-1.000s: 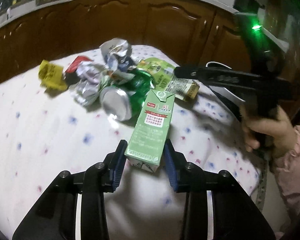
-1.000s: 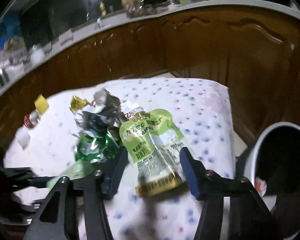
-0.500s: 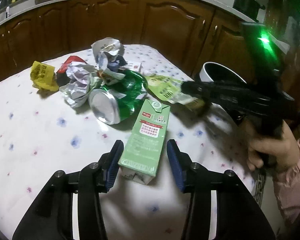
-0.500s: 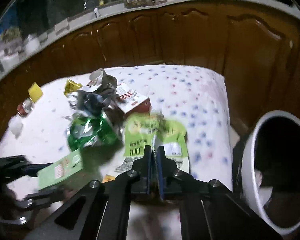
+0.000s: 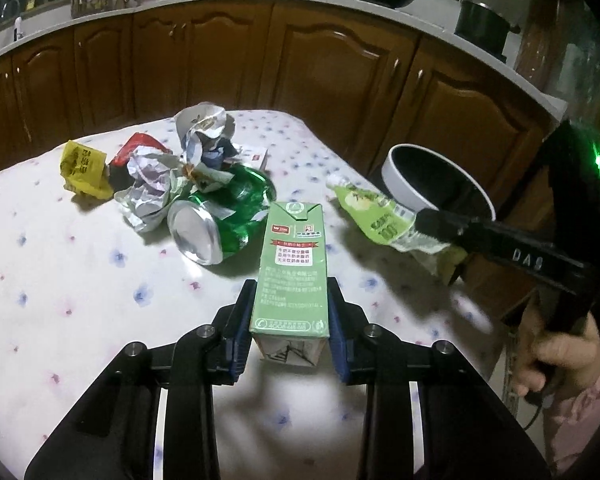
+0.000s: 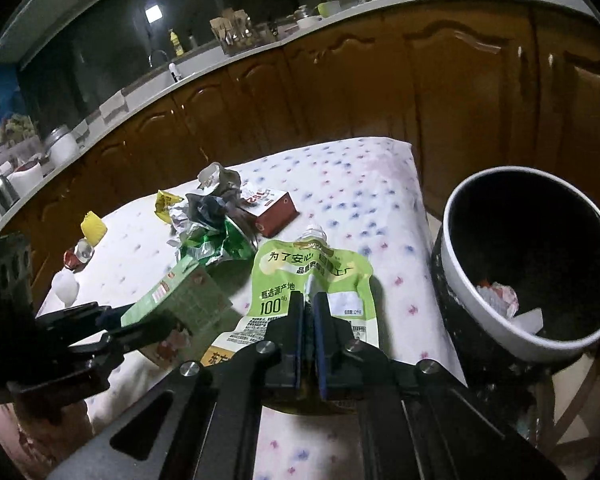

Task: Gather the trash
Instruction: 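Drop the pouch into the bin with the right tool while the left tool drops the carton, then move both open tools back over the remaining trash on the table, then grasp the green can with the right tool while the left tool grasps the crumpled foil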

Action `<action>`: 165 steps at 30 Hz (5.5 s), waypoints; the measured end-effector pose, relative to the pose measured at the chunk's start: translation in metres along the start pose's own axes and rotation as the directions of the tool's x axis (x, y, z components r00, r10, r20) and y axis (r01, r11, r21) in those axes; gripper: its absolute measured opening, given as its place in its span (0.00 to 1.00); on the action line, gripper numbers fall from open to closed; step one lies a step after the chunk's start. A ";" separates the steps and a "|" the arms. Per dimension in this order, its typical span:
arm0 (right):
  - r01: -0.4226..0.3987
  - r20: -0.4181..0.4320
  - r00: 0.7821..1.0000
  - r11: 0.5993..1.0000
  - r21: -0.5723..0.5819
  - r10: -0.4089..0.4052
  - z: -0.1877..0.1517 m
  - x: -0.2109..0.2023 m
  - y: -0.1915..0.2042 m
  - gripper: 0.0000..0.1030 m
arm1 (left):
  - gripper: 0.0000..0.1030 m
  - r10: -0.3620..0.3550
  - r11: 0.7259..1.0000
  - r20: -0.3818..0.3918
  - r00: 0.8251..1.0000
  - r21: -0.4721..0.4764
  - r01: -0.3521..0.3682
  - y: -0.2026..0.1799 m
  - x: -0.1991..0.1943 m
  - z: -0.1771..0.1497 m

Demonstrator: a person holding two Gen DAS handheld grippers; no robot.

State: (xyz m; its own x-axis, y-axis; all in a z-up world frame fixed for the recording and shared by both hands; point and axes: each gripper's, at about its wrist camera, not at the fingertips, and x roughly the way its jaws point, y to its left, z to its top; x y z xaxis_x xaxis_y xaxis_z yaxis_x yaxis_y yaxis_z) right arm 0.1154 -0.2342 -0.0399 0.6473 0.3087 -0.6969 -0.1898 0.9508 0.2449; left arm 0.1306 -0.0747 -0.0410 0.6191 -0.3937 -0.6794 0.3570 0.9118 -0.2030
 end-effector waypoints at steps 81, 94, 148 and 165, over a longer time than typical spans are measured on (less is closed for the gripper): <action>0.122 0.155 0.972 0.944 0.306 -0.176 0.009 -0.084 -0.123 0.80 | 0.57 -0.098 0.994 -0.072 0.993 0.037 0.100 -0.106 0.057 0.073; -0.028 0.095 0.996 0.959 0.283 0.001 -0.016 -0.032 -0.037 0.88 | 0.58 0.034 0.987 -0.017 0.999 -0.157 -0.037 -0.001 -0.008 0.022; -0.284 0.030 0.952 0.849 0.445 0.303 0.000 0.091 0.021 0.13 | 0.07 0.041 0.964 -0.046 0.998 -0.261 -0.052 0.108 0.034 0.060; -0.036 0.134 0.991 0.965 0.261 0.000 -0.022 -0.018 -0.011 0.13 | 0.06 -0.092 0.985 0.019 0.996 -0.148 0.093 0.021 -0.026 0.029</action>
State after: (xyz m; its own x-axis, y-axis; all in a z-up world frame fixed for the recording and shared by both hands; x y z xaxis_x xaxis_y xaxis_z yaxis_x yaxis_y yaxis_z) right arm 0.0898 -0.2500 -0.0454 0.7402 0.3028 -0.6003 -0.0136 0.8994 0.4369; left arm 0.1416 -0.0489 -0.0069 0.5967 -0.4778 -0.6448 0.3060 0.8782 -0.3676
